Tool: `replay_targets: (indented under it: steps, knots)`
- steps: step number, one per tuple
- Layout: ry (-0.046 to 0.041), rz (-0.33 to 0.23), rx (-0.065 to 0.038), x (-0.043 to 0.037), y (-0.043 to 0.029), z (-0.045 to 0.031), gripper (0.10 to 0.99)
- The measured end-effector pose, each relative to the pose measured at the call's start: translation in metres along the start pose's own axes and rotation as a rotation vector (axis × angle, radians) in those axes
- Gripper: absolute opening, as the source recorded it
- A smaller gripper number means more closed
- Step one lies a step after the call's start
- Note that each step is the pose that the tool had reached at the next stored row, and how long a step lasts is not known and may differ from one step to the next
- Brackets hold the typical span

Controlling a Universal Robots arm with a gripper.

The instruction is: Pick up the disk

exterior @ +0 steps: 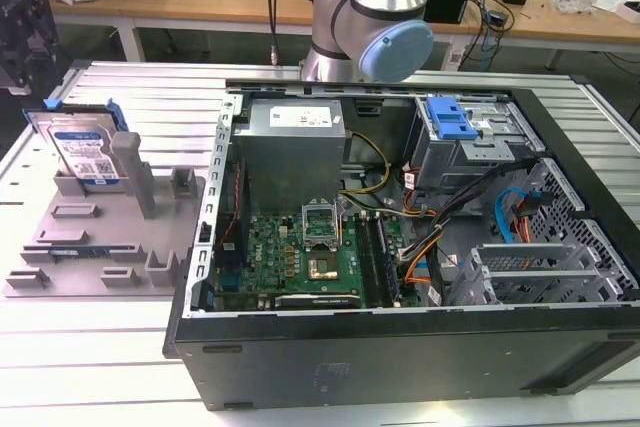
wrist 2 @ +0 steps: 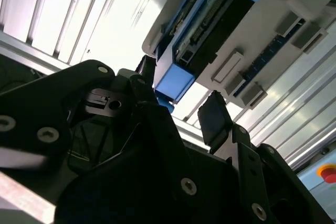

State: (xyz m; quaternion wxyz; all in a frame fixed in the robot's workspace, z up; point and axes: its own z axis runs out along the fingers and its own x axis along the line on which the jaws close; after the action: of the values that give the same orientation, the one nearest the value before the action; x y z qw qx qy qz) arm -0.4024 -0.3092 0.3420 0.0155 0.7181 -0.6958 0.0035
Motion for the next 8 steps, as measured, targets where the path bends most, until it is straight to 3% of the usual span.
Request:
replay_targets:
  steps: [8]
  knots:
    - [0.0,0.0,0.0,0.0034,-0.0023,0.0109,0.604]
